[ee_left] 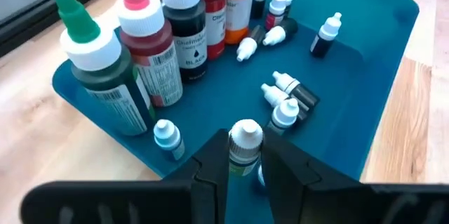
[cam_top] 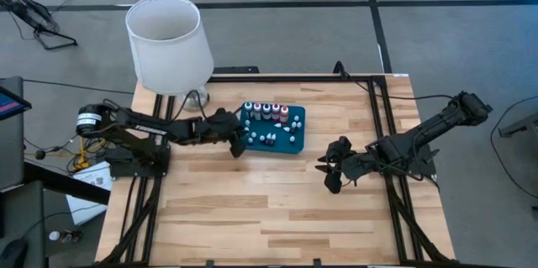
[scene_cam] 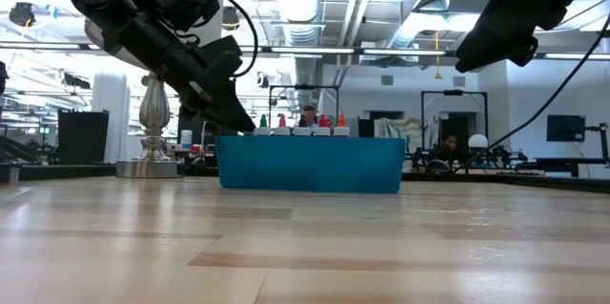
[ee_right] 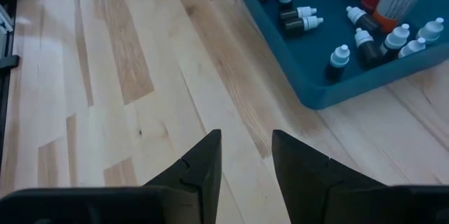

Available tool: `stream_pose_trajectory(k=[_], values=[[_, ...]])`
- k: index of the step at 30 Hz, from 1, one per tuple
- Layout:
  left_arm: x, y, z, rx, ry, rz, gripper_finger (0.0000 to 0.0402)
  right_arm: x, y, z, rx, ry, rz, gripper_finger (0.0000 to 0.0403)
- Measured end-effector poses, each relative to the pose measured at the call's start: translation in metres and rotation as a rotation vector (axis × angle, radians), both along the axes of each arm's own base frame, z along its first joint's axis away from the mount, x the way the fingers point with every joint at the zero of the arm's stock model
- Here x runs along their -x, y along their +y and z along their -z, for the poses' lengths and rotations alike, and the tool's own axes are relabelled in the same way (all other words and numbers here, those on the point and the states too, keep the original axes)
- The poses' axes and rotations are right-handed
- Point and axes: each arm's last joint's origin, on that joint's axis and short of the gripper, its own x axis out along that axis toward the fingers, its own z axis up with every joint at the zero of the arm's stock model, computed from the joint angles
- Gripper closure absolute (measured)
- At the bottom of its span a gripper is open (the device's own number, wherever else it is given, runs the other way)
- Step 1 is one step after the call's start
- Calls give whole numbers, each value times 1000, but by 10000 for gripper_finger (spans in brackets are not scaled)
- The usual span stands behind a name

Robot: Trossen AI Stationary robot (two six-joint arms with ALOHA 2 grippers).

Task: Pick & Place food coloring
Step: Put the small green food coloring bottle into the bin

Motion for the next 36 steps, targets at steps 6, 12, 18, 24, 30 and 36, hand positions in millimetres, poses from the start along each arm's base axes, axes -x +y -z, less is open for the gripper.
stream_pose_trajectory(k=[6, 12, 18, 24, 30, 36], values=[[1, 7, 0, -13, 10, 3, 335, 0, 0, 0, -3, -1, 2, 287], [2, 9, 0, -26, 17, 6, 328, 0, 0, -1, -6, -8, 2, 287], [-2, 9, 9, -12, 43, 56, 335, 0, 0, 0, -6, -8, 3, 287], [-9, 10, 18, 9, 12, 46, 330, -1, 0, -1, -8, -10, 3, 287], [-10, 10, 19, 5, 16, 46, 329, -1, 0, -1, -8, -9, 3, 287], [-10, 10, 19, 0, 20, 42, 329, -1, 0, -1, -9, -9, 1, 287]])
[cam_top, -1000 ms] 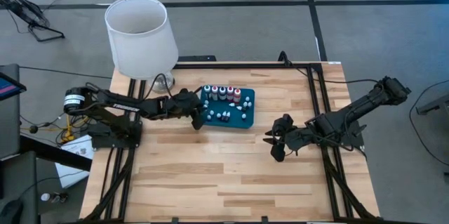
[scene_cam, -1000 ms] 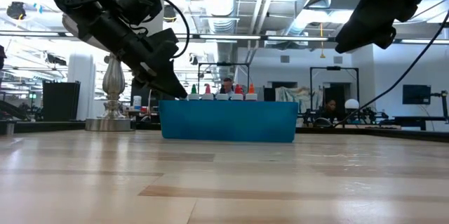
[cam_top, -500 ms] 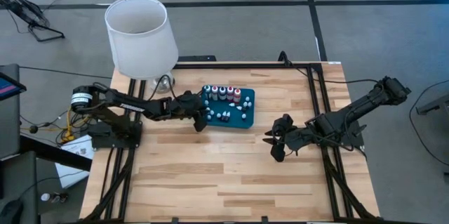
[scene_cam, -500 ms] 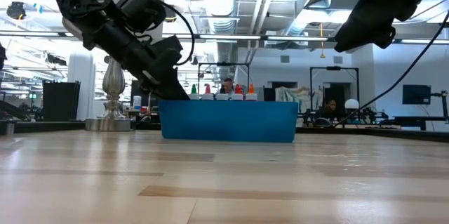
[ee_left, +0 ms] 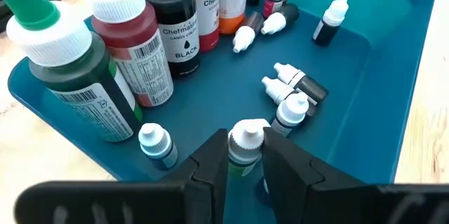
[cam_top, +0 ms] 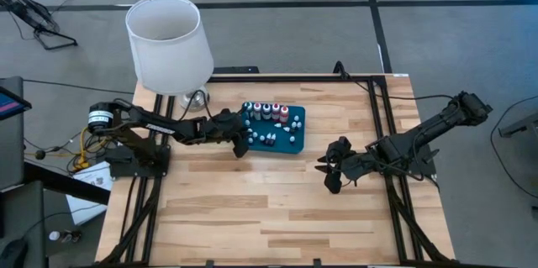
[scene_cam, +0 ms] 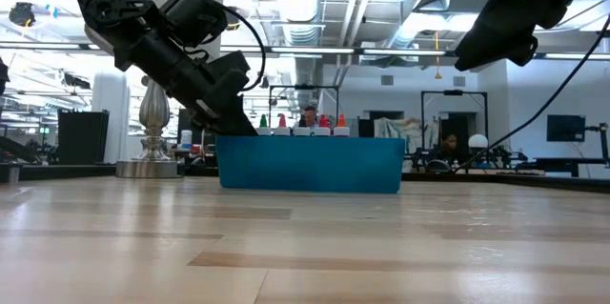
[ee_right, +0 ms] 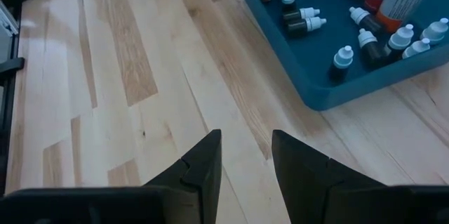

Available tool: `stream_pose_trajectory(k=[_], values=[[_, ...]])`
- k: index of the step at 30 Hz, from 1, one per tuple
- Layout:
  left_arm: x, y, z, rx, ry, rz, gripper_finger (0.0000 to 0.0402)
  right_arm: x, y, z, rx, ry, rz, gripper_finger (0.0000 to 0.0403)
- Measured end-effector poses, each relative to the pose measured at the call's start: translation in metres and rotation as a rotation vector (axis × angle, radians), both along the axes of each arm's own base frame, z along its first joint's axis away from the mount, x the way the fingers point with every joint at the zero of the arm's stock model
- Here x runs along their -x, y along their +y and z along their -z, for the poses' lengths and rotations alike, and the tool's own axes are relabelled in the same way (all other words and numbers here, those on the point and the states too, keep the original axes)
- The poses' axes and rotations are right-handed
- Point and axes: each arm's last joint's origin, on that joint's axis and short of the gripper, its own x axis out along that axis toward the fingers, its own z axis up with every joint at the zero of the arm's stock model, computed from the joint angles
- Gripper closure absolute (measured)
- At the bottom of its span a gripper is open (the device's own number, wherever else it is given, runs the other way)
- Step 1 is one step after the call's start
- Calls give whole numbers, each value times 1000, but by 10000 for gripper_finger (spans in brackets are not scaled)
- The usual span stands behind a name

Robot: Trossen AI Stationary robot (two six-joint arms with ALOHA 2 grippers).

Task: Pick & Place food coloring
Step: Put the small green food coloring bottle into the bin, then return to Home Position

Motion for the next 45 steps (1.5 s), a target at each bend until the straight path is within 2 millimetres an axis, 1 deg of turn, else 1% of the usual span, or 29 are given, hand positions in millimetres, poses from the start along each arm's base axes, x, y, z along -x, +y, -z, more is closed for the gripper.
stream_pose_trajectory(k=[6, 10, 23, 32, 35, 38, 42, 45], values=[[1, 1, 0, -8, 2, -48, 329, 0, 0, 0, 0, 1, 0, 287], [1, 1, 0, -7, 3, -50, 326, 0, 0, 0, 0, 1, 0, 287], [2, 1, 2, 9, 19, -60, 282, -1, 1, -1, -8, -17, 0, 287], [-1, 1, -2, 15, -9, -48, 280, -1, 1, -1, -11, -17, -3, 287], [-8, 2, -11, 17, -41, -24, 280, -1, 1, -1, -12, -16, -3, 287], [-18, 3, -27, 11, -89, -3, 280, -1, 1, -1, -8, -16, -6, 287], [-27, 5, -56, -5, -141, 7, 280, -1, 1, -1, -13, -16, -3, 287], [-31, 6, -86, -28, -170, 16, 280, -2, 2, -5, -37, -4, -28, 287]])
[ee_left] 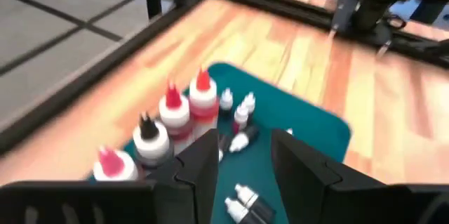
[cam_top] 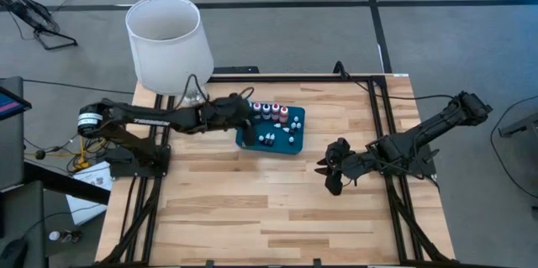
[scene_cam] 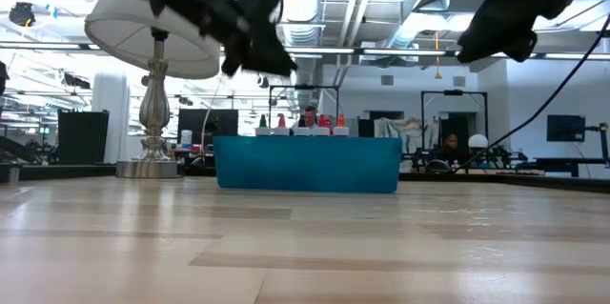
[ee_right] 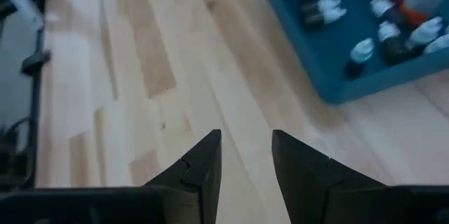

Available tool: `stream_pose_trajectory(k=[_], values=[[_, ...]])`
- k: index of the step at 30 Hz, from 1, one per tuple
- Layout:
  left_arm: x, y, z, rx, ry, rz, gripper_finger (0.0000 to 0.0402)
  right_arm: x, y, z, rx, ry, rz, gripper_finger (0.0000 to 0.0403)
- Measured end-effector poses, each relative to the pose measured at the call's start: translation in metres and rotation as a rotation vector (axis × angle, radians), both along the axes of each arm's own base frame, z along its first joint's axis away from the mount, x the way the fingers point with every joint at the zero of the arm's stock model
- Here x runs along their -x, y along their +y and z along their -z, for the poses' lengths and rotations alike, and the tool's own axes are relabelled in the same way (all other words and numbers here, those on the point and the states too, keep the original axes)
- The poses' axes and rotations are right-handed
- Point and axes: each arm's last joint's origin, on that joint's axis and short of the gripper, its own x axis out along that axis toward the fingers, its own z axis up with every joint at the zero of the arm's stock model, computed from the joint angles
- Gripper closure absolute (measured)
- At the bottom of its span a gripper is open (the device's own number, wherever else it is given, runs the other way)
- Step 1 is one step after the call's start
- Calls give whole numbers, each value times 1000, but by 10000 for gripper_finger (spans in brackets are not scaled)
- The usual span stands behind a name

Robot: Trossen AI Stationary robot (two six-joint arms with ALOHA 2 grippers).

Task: Pick & Place food coloring
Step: Return to Home Position

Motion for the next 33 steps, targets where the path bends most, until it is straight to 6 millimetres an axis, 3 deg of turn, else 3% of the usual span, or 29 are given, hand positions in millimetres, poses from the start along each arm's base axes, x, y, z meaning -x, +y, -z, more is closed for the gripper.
stream_pose_trajectory(k=[5, 8, 14, 19, 24, 33], values=[[7, -2, -51, -42, 43, 27, 280, 5, 0, -9, -20, 119, -68, 287], [17, -6, -78, -83, 81, 115, 281, 7, -3, -26, -29, 149, -53, 287], [46, -12, -107, -162, -16, 201, 281, 17, -13, -67, 129, -19, -112, 287], [75, -14, -103, -169, -122, 235, 281, 45, -34, -85, 188, -93, -74, 287], [101, -19, -82, -128, -216, 231, 281, 72, -49, -103, 208, -212, -112, 287], [138, -31, -55, -102, -383, 279, 281, 99, -63, -114, 198, -312, -122, 287]])
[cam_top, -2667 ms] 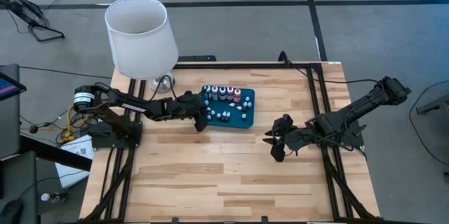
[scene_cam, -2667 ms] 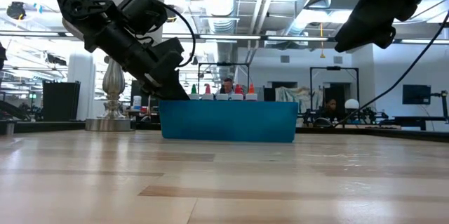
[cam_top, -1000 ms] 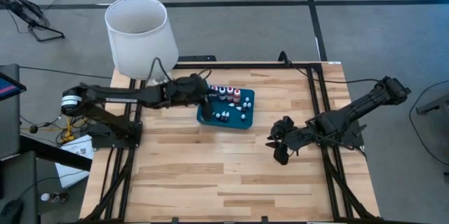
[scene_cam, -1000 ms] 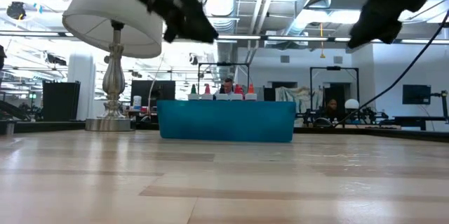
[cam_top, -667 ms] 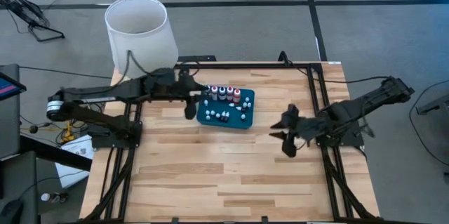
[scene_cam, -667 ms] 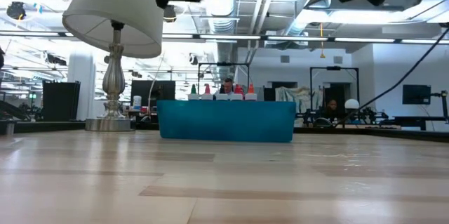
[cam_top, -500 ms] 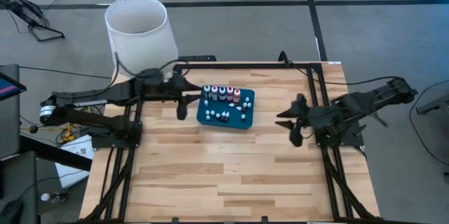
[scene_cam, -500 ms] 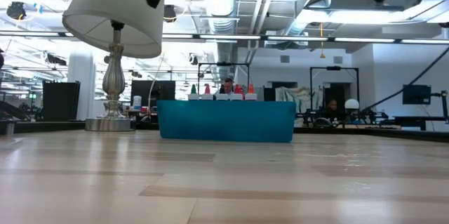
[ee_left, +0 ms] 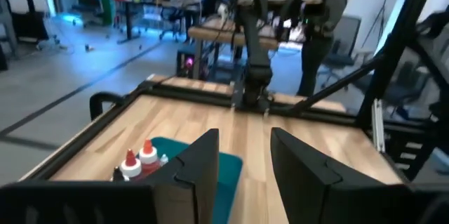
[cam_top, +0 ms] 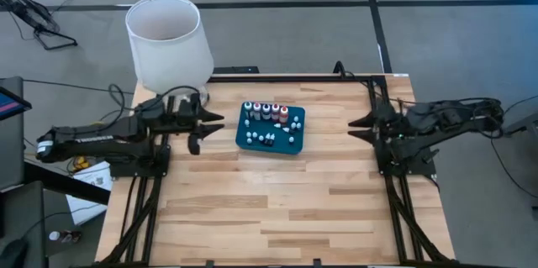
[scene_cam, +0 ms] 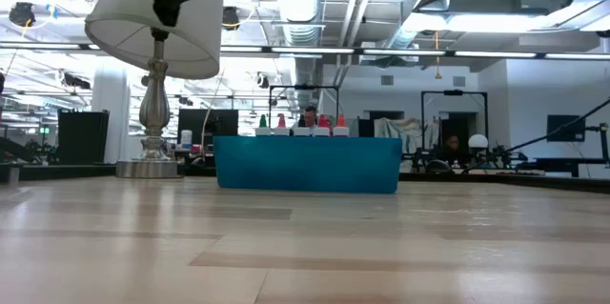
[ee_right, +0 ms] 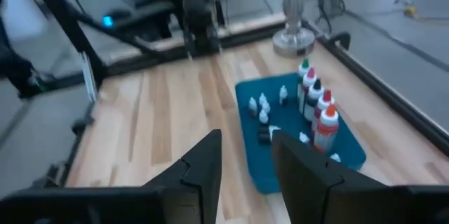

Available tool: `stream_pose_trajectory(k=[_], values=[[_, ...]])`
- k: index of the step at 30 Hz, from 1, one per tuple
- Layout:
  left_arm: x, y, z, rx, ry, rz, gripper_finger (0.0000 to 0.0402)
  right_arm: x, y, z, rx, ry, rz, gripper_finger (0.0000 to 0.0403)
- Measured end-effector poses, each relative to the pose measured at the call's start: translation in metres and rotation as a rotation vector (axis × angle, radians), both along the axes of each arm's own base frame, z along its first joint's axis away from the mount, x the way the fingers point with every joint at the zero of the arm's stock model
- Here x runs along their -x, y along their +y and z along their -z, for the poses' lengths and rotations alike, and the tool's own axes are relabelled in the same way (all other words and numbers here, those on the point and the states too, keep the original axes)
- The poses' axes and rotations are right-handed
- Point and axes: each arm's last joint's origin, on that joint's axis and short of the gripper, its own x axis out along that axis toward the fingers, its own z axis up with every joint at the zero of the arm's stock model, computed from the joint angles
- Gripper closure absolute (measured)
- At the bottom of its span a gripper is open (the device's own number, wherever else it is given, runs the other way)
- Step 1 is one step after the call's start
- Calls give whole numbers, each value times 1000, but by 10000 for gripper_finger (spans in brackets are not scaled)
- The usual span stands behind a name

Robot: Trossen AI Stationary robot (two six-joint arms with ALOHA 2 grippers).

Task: Pick & Place food coloring
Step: Return to Home Position

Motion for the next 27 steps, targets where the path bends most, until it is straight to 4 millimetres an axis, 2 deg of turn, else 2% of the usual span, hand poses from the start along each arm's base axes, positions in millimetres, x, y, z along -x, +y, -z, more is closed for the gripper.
stream_pose_trajectory(k=[2, 5, 13, 18, 22, 27], values=[[9, -2, 3, 1, -33, -1, 281, 7, -2, 2, -12, -42, 1, 287], [21, -5, 7, 2, -89, 7, 281, 15, -4, 17, -45, -141, -16, 287], [48, -17, 25, -1, -206, 102, 281, 23, -2, 90, -145, -363, -96, 287], [64, -22, 44, 5, -323, 123, 281, 30, -4, 119, -167, -481, -109, 287], [73, -24, 62, 23, -408, 109, 281, 26, -4, 128, -163, -454, -83, 287], [67, -23, 82, 53, -404, 119, 281, 22, -5, 137, -173, -436, -59, 287]])
